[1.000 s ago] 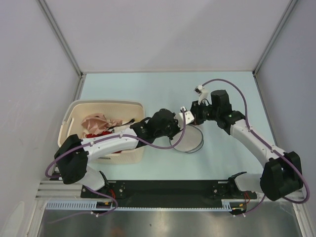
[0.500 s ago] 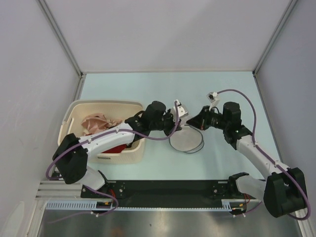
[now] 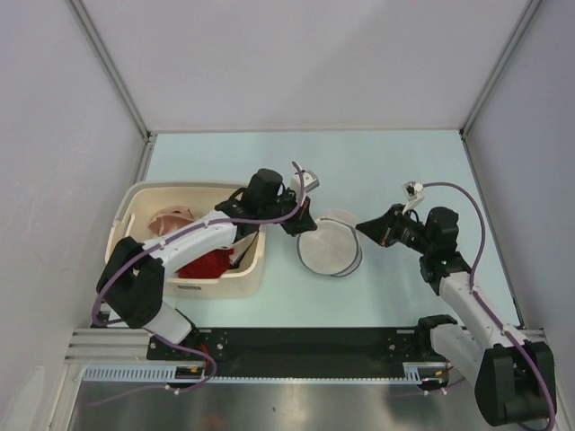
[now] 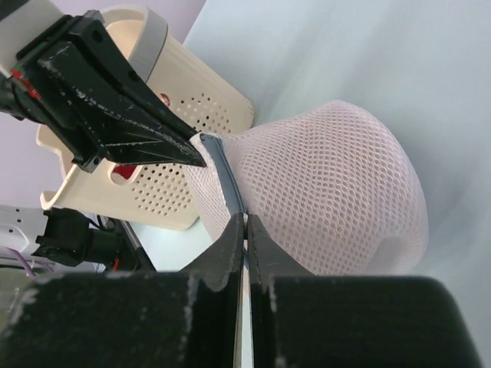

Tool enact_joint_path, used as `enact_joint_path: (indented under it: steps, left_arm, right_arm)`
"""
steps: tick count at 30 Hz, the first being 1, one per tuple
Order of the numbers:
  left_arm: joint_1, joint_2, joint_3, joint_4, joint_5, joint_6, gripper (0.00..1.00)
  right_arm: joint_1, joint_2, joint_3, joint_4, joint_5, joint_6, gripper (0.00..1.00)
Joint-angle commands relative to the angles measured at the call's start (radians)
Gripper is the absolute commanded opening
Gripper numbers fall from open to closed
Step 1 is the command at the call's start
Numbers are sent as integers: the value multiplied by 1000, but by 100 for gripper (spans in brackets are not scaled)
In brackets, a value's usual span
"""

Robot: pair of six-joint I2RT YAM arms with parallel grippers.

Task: Place the bra in the laundry bag and zip it closed

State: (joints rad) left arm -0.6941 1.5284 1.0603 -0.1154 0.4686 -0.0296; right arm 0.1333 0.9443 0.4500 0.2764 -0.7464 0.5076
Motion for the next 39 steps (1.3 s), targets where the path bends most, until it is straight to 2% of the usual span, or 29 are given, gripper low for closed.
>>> enact_joint_path:
  steps: [1, 5, 8, 9, 11, 12, 15, 18, 20, 23, 25, 28, 29, 30, 34, 39]
  left_arm:
    - [73, 7, -2, -13, 10, -130, 0]
    - [85, 12, 12, -12, 79, -173, 0]
    - [85, -5, 17, 0, 116, -159, 23]
    - [85, -11, 27, 2, 119, -138, 39]
    - [82, -30, 53, -13, 113, -104, 52]
    - [76, -37, 84, -23, 105, -63, 67]
    - [45, -59, 141, -24, 93, 58, 76]
    - [21, -15, 206, -42, 146, 178, 76]
    - [16, 54, 251, -76, 273, 280, 74]
    - [11, 122, 352, -171, 346, 435, 73]
    - [11, 179, 420, -222, 325, 493, 73]
    - [11, 251, 510, -331, 350, 626, 74]
    - [8, 263, 530, -369, 358, 719, 74]
    - [7, 274, 544, -407, 329, 744, 75]
    - [7, 268, 526, -408, 288, 850, 77]
    - [-4, 305, 560, -403, 318, 910, 76]
  right_arm:
    - [-21, -104, -45, 30, 65, 29, 0]
    - [-21, -185, -86, 30, 128, 57, 0]
    - [-23, -148, -56, 46, 110, 58, 0]
    - [-24, -115, -47, 50, 99, 55, 0]
    - [-24, -84, -28, 66, 78, 52, 0]
    - [-23, -72, -14, 73, 67, 49, 0]
    - [-23, -7, 31, 75, 1, 37, 0]
    - [-23, 57, 64, 86, -68, 31, 0]
    - [-20, 109, 101, 81, -129, 20, 0]
    - [-15, 169, 150, 43, -171, -10, 0]
    - [-15, 194, 173, 30, -183, -17, 0]
    - [-12, 215, 185, 30, -195, -14, 0]
    - [-14, 220, 193, 27, -197, -17, 0]
    - [-12, 221, 194, 24, -202, -14, 0]
    - [-11, 223, 193, 35, -223, 5, 0]
    - [-6, 228, 179, 41, -237, 6, 0]
